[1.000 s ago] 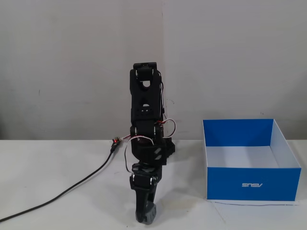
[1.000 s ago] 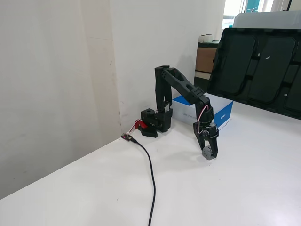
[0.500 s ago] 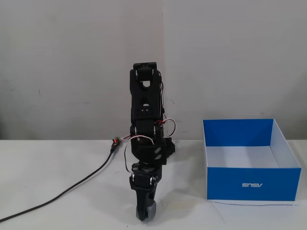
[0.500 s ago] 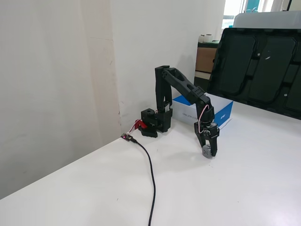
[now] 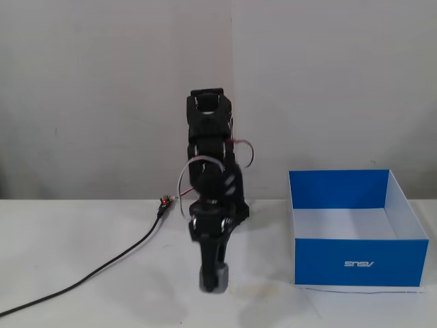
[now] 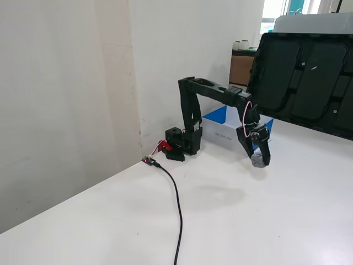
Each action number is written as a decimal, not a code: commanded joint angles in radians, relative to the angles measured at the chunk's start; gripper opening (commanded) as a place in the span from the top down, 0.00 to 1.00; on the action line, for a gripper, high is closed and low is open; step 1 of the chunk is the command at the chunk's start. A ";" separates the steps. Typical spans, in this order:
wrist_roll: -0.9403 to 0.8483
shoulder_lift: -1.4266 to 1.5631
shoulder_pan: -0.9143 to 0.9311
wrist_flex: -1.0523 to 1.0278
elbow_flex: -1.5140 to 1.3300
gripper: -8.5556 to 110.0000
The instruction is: Pick the gray block and keep it in the box.
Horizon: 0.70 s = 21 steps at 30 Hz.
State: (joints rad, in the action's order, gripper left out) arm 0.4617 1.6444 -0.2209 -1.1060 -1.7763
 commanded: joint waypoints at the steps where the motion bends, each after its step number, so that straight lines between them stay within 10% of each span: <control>1: -0.040 0.112 -0.061 -0.107 0.210 0.86; 21: -0.212 0.143 -0.680 -0.400 0.480 0.85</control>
State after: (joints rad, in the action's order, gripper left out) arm 0.2546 1.6889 -0.7854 -1.4910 -1.3714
